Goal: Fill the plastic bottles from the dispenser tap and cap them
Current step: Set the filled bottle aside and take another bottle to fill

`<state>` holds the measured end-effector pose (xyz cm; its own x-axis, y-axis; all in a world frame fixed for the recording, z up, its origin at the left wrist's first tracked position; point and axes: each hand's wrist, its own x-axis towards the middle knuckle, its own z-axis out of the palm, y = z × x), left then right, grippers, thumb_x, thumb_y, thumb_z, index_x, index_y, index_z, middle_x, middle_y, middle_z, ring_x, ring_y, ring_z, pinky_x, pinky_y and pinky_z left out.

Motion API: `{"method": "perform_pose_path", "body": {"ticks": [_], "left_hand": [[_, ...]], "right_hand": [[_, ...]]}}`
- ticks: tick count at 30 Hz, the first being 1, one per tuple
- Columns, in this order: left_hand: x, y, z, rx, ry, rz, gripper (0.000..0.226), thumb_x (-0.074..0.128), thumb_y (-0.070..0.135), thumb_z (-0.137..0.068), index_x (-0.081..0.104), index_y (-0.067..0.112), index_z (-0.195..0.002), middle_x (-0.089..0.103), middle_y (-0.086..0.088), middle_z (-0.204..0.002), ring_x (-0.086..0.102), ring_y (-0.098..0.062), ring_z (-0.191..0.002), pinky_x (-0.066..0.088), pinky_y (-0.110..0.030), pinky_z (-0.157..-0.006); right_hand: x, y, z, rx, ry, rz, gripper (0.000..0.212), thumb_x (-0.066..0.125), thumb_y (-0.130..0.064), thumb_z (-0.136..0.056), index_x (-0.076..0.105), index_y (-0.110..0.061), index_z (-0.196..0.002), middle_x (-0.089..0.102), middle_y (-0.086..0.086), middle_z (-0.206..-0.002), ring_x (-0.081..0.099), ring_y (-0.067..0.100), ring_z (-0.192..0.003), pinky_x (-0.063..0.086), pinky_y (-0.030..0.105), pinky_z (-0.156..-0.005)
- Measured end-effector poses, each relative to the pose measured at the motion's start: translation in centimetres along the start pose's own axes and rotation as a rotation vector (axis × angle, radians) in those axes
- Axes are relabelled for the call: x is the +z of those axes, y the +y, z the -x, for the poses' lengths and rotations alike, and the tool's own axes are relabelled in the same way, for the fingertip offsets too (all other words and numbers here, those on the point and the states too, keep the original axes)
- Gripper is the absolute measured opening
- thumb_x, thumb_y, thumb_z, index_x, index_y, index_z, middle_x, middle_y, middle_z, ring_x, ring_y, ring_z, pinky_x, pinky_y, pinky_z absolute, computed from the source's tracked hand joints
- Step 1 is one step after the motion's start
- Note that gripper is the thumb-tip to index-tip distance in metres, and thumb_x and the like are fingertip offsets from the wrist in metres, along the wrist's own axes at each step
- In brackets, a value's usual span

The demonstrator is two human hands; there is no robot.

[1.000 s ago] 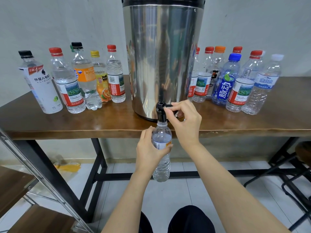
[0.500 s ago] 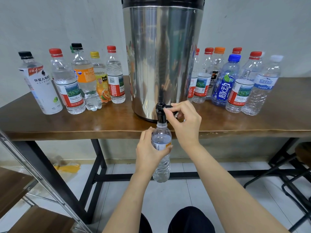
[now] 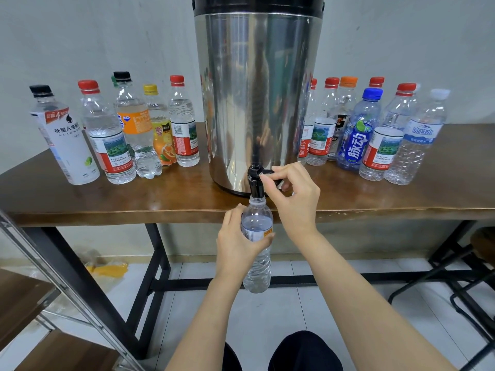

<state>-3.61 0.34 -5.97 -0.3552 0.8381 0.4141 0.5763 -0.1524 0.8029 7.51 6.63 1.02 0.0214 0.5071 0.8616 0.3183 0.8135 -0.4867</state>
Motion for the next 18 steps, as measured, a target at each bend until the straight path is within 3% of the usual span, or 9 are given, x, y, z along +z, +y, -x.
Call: {"method": "perform_pose_path", "body": {"ticks": [13,18], "left_hand": [[0.13,0.0,0.03,-0.004,0.014,0.007,0.074,0.091,0.037,-0.064,0.054,0.021,-0.127,0.053,0.013,-0.126,0.047,0.003,-0.107,0.038,-0.013,-0.089],[0.15,0.06,0.04,-0.005,0.013,0.006,0.075,0.091,0.036,-0.065,0.054,0.02,-0.128,0.053,0.011,-0.128,0.047,0.002,-0.109,0.036,-0.01,-0.09]], "right_hand": [[-0.06,-0.31,0.03,0.004,0.003,-0.014,0.024,0.069,-0.025,-0.088,0.068,-0.004,-0.077,0.063,0.002,-0.082,0.052,0.005,-0.07,0.043,0.019,-0.061],[-0.1,-0.26,0.02,0.007,0.0,-0.025,0.023,0.07,-0.026,-0.088,0.068,-0.005,-0.078,0.064,0.002,-0.084,0.053,0.011,-0.067,0.046,0.026,-0.058]]}}
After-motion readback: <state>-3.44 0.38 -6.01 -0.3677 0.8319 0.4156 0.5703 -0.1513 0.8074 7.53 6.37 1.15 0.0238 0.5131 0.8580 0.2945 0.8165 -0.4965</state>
